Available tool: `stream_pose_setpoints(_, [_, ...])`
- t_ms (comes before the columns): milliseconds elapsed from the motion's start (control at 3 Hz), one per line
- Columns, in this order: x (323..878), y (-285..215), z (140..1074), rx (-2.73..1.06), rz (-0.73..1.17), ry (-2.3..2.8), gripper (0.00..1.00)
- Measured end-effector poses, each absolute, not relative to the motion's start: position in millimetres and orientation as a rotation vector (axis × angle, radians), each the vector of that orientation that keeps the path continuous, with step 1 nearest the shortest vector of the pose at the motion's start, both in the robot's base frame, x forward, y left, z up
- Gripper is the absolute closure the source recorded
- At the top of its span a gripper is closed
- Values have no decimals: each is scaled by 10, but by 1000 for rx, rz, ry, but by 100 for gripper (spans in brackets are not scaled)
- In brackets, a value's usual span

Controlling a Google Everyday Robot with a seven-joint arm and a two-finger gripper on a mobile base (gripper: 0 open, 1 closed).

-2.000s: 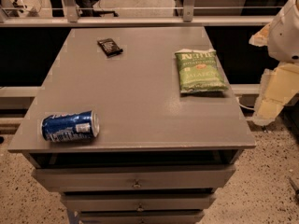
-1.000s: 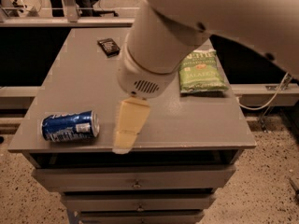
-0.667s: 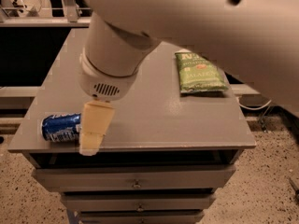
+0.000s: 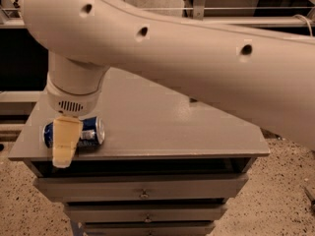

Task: Place pepsi can upright

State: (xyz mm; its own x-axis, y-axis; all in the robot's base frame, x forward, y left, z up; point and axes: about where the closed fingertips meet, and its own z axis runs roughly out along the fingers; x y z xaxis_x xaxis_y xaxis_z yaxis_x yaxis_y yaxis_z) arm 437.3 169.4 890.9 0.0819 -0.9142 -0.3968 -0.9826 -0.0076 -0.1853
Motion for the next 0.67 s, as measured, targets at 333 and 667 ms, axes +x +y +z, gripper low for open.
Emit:
stream_pose_setpoints(333, [4456,1847,8663,-1959,193,1930,0])
stream_pose_setpoints(667, [4528,1930,8475,-1941,141,1998,0])
